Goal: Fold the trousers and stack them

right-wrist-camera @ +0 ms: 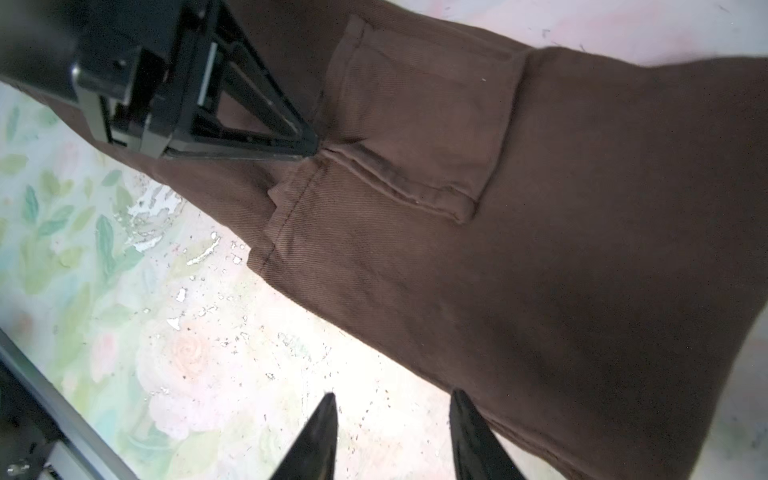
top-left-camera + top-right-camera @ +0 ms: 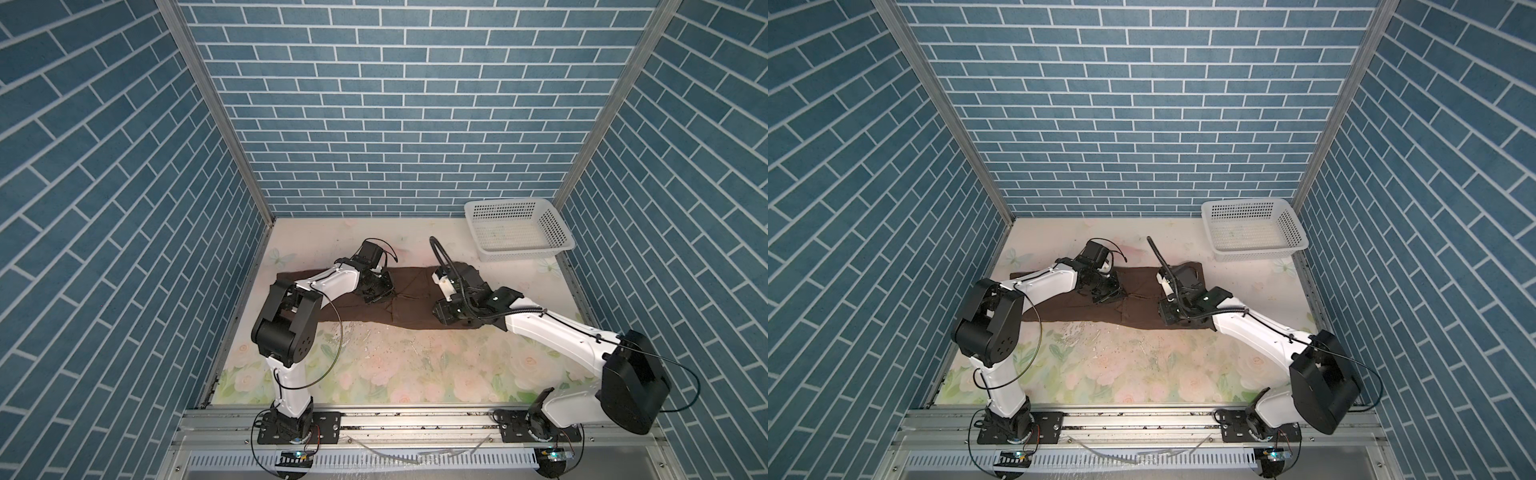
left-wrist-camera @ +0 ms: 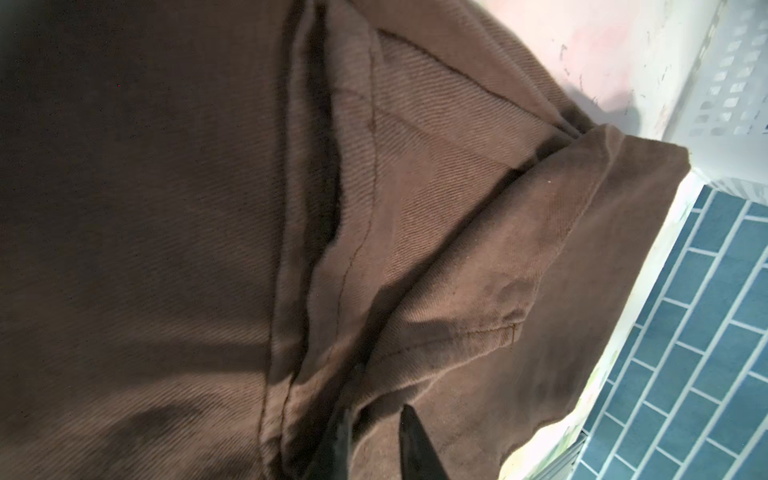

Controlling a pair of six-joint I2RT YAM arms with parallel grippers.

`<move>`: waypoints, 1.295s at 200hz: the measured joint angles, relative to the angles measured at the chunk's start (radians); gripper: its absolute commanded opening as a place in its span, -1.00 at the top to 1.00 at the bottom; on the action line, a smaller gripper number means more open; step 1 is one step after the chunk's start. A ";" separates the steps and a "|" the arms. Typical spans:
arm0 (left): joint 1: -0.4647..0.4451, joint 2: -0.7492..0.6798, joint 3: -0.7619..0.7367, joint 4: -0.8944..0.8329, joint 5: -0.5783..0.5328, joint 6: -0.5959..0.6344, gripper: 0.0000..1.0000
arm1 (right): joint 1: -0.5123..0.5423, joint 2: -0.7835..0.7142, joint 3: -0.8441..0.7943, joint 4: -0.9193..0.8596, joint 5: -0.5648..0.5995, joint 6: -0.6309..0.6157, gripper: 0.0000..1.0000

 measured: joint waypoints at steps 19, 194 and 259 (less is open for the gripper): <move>0.004 0.007 -0.002 0.003 0.008 0.008 0.72 | 0.051 0.085 0.058 -0.003 0.027 -0.021 0.00; 0.148 -0.079 -0.189 0.088 0.056 -0.003 0.57 | 0.132 0.452 0.274 0.035 -0.011 -0.021 1.00; 0.116 -0.143 -0.184 0.058 0.023 0.026 0.37 | -0.031 0.276 0.267 0.084 -0.237 0.074 1.00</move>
